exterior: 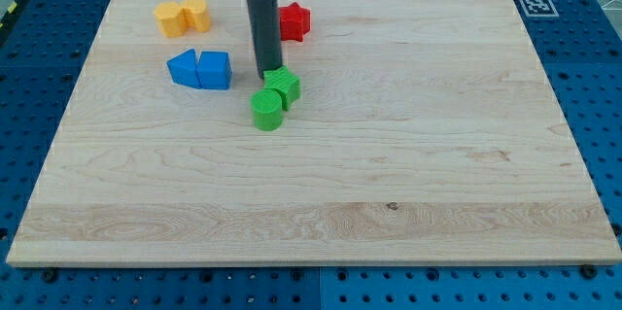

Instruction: Slide the green star and green circle towards the down left

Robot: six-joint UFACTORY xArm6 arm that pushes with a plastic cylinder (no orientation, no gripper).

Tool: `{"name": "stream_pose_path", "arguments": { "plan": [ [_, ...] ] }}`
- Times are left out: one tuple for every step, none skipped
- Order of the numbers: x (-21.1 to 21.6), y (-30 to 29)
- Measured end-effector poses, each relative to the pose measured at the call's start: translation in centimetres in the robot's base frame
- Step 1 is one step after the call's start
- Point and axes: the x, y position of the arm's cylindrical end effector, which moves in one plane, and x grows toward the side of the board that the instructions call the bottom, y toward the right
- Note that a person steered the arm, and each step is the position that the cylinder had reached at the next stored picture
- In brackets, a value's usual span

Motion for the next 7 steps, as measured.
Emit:
{"name": "stream_pose_path", "arguments": {
  "plan": [
    [0.0, 1.4],
    [0.0, 3.1],
    [0.0, 4.3],
    [0.0, 4.3],
    [0.3, 4.0],
    [1.1, 3.4],
    [1.8, 3.2]
  ]
}}
